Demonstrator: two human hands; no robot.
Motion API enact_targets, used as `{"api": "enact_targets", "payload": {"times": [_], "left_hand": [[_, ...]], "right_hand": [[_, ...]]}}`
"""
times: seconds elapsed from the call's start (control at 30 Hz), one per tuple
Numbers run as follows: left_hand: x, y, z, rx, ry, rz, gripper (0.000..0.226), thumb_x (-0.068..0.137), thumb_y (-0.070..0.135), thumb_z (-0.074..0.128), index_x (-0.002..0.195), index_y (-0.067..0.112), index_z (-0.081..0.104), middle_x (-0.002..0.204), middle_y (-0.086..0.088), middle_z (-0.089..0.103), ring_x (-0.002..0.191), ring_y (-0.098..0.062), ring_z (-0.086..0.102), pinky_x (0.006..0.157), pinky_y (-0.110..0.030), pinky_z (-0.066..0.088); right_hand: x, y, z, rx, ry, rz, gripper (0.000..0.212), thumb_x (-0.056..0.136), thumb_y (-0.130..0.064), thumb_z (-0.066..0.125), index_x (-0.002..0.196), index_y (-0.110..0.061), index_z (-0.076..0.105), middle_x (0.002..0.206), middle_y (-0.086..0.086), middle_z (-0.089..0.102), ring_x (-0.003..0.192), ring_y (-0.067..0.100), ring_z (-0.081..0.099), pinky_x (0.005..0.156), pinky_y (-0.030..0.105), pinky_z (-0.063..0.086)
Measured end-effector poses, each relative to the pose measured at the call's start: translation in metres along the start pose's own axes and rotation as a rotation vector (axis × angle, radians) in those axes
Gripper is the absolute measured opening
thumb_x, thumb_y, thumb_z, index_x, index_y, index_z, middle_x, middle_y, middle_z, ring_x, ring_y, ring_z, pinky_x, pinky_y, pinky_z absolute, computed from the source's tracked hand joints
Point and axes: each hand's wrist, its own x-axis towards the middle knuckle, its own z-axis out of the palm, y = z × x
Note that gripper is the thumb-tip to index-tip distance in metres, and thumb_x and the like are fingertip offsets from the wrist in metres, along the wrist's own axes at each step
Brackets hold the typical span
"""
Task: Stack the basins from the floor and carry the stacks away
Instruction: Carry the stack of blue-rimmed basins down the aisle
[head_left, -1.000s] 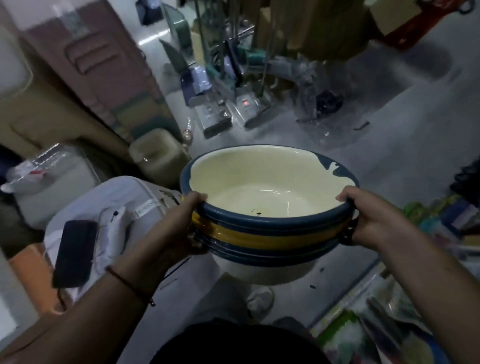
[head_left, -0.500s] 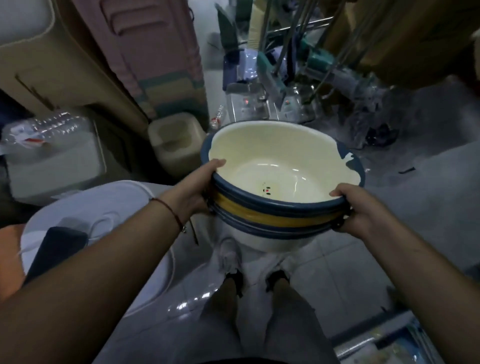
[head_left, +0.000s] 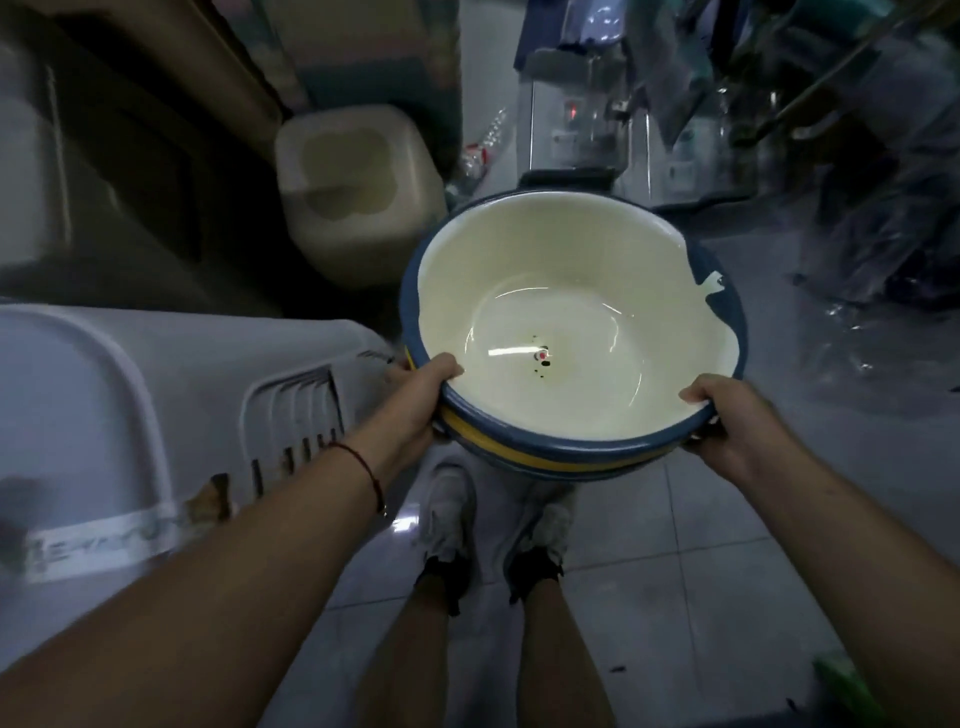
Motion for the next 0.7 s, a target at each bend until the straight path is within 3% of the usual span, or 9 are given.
{"api": "enact_targets", "payload": {"times": [0.07, 0.17, 0.27, 0.37, 0.43, 0.63, 0.7], "left_hand": [[0.025, -0.032, -0.002, -0.007, 0.040, -0.025, 0.073, 0.050, 0.028, 0.071, 0.117, 0.011, 0.048, 0.097, -0.014, 0.059, 0.076, -0.029, 0.060, 0.062, -0.044, 0.051], [0.061, -0.076, -0.005, -0.016, 0.065, -0.083, 0.063, 0.059, 0.023, 0.070, 0.114, 0.017, 0.041, 0.100, -0.014, 0.057, 0.077, -0.028, 0.058, 0.061, -0.041, 0.049], [0.086, -0.102, 0.003, 0.022, 0.089, -0.088, 0.052, 0.071, 0.022, 0.068, 0.114, 0.018, 0.038, 0.106, -0.012, 0.058, 0.087, -0.030, 0.061, 0.073, -0.050, 0.052], [0.102, -0.117, 0.010, 0.050, 0.088, -0.059, 0.051, 0.067, 0.024, 0.067, 0.107, 0.021, 0.036, 0.105, -0.007, 0.056, 0.089, -0.029, 0.061, 0.077, -0.050, 0.053], [0.103, -0.129, 0.009, 0.056, 0.093, -0.023, 0.042, 0.080, 0.015, 0.068, 0.106, 0.022, 0.037, 0.107, -0.004, 0.056, 0.092, -0.027, 0.062, 0.085, -0.054, 0.055], [0.103, -0.143, 0.003, 0.005, 0.123, 0.035, 0.035, 0.089, 0.001, 0.062, 0.106, 0.025, 0.044, 0.110, -0.005, 0.059, 0.094, -0.027, 0.064, 0.072, -0.043, 0.057], [0.103, -0.151, 0.000, 0.012, 0.133, 0.043, 0.038, 0.090, 0.000, 0.062, 0.110, 0.027, 0.045, 0.111, -0.005, 0.059, 0.098, -0.027, 0.064, 0.074, -0.042, 0.056]], "right_hand": [[0.033, 0.028, -0.001, -0.014, -0.016, 0.003, 0.059, 0.073, 0.005, 0.053, 0.129, -0.015, 0.056, 0.109, 0.011, 0.065, 0.099, 0.031, 0.061, 0.077, 0.040, 0.054], [0.078, 0.067, -0.002, -0.010, -0.023, 0.026, 0.064, 0.071, 0.009, 0.052, 0.129, -0.016, 0.057, 0.125, 0.018, 0.063, 0.112, 0.039, 0.061, 0.090, 0.051, 0.053], [0.117, 0.091, -0.003, 0.041, 0.013, 0.044, 0.064, 0.072, 0.013, 0.047, 0.129, -0.014, 0.058, 0.126, 0.017, 0.064, 0.109, 0.037, 0.062, 0.086, 0.046, 0.055], [0.141, 0.104, -0.005, 0.072, 0.052, 0.037, 0.063, 0.073, 0.011, 0.050, 0.130, -0.014, 0.058, 0.116, 0.011, 0.067, 0.099, 0.032, 0.065, 0.071, 0.036, 0.060], [0.144, 0.109, -0.006, 0.059, 0.055, 0.007, 0.061, 0.075, 0.011, 0.051, 0.130, -0.014, 0.058, 0.110, 0.008, 0.067, 0.094, 0.028, 0.064, 0.065, 0.031, 0.058], [0.130, 0.108, -0.010, 0.031, 0.009, -0.041, 0.057, 0.080, 0.014, 0.050, 0.119, -0.026, 0.060, 0.109, 0.005, 0.067, 0.093, 0.025, 0.063, 0.071, 0.033, 0.055], [0.125, 0.109, -0.018, 0.018, -0.016, -0.071, 0.061, 0.081, 0.014, 0.052, 0.123, -0.030, 0.059, 0.111, 0.002, 0.068, 0.097, 0.025, 0.064, 0.080, 0.038, 0.056]]}}
